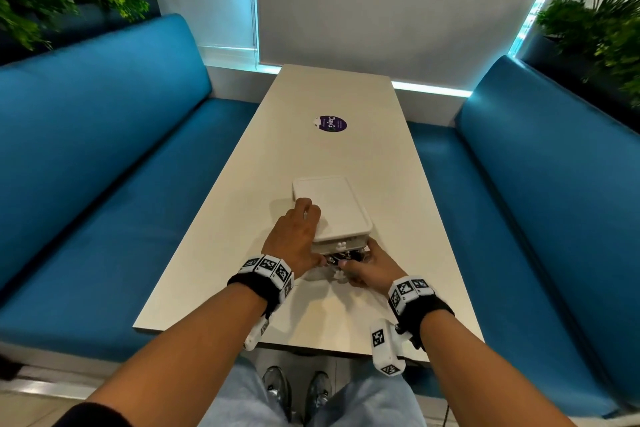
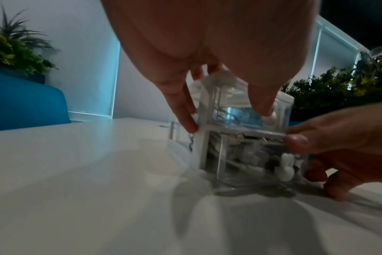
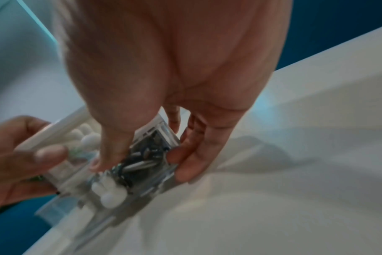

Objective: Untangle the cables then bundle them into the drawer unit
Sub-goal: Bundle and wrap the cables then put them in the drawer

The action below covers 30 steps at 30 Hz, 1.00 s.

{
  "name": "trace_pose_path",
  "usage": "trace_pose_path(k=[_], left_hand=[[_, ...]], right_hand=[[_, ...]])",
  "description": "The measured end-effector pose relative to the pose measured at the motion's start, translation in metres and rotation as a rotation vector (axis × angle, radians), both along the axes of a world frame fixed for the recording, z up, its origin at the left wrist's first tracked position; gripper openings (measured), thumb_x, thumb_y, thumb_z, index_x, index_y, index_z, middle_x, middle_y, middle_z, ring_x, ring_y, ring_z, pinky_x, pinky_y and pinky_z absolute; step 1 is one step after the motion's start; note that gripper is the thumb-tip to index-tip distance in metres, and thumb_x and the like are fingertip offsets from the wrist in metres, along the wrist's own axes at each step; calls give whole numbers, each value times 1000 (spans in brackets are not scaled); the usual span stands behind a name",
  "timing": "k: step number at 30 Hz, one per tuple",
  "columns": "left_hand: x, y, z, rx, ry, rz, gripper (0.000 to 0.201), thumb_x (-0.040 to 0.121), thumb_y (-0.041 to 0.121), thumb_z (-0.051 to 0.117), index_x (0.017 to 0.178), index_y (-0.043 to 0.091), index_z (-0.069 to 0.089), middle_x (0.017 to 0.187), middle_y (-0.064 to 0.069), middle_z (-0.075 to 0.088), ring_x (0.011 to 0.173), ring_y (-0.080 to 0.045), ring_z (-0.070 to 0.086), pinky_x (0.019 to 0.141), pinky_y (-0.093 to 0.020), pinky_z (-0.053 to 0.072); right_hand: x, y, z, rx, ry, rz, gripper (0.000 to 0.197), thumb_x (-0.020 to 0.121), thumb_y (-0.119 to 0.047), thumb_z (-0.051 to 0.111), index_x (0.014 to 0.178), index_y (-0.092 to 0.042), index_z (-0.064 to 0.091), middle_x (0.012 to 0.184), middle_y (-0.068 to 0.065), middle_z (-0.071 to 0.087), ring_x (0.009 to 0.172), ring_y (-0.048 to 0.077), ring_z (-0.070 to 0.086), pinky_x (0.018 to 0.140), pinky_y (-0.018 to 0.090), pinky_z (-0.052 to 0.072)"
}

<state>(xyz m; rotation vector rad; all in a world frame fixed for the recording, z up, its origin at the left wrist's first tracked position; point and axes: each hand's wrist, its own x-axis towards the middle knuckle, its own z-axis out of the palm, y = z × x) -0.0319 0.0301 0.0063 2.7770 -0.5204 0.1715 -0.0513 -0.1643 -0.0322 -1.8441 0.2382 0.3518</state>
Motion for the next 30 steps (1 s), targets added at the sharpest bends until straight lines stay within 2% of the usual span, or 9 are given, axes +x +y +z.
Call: trace_pose_path(k=[4, 9, 13, 14, 17, 20, 25, 28, 30], left_hand=[[1, 0, -9, -47, 15, -2, 78, 65, 37, 86, 120, 13, 37, 131, -2, 27, 97, -25, 48, 67, -31, 41], [7, 18, -9, -300, 152, -157, 57, 74, 34, 72, 115, 23, 33, 121, 8, 31, 84, -27, 54, 71, -44, 53], [-3, 28, -25, -545, 222, -143, 85, 81, 8, 65, 143, 43, 20, 149, 12, 25, 120, -20, 52, 91, -35, 54], [-6, 28, -30, -608, 239, -108, 85, 81, 3, 65, 142, 43, 22, 154, 14, 17, 126, -18, 47, 90, -31, 54], [-11, 32, -39, -591, 260, -52, 85, 83, 10, 68, 151, 33, 23, 158, 19, 11, 131, -10, 38, 96, -28, 48], [-8, 37, -42, -515, 245, -60, 83, 83, 18, 71, 151, 30, 24, 156, 12, 25, 131, -6, 39, 104, -29, 42], [-2, 31, -44, -600, 391, 54, 51, 86, 7, 65, 132, 22, 50, 118, -2, 65, 99, -20, 65, 84, -35, 55], [-4, 24, -47, -581, 386, 100, 42, 87, 8, 63, 121, 31, 57, 82, 7, 65, 72, -13, 62, 65, -24, 47], [-1, 20, -47, -595, 377, 145, 39, 87, 8, 65, 119, 30, 58, 80, 6, 64, 67, -11, 57, 61, -22, 43]], right_hand=[[-3, -7, 5, 7, -12, 54, 65, 81, -11, 78, 132, -22, 40, 97, 11, 68, 68, 20, 67, 60, 33, 55], [-9, -10, -4, -195, -88, -10, 84, 61, -47, 89, 128, -20, 47, 106, 7, 66, 79, 18, 68, 53, 24, 51], [-15, -5, 2, -327, -167, -50, 62, 68, -47, 85, 111, -19, 50, 95, -8, 61, 77, -1, 57, 50, 5, 42], [-14, -3, 0, -335, -179, -59, 61, 67, -48, 85, 108, -20, 50, 94, -9, 61, 77, 0, 58, 55, 6, 45], [-10, 0, -7, -370, -201, -130, 66, 54, -59, 83, 103, -27, 52, 99, -9, 66, 85, 11, 65, 75, 34, 59], [-9, 1, -8, -400, -220, -149, 67, 51, -64, 80, 99, -27, 52, 97, -10, 65, 85, 14, 65, 75, 37, 58], [-7, -7, -2, -470, -200, -2, 48, 72, -45, 79, 105, -21, 55, 93, -12, 62, 79, 7, 60, 63, 21, 46], [-9, -17, -6, -495, -212, 74, 44, 77, -36, 73, 116, -23, 60, 108, -3, 66, 92, 17, 64, 79, 29, 53], [-10, -21, -8, -509, -224, 75, 38, 80, -34, 71, 115, -25, 63, 109, 0, 67, 96, 20, 64, 82, 31, 52]])
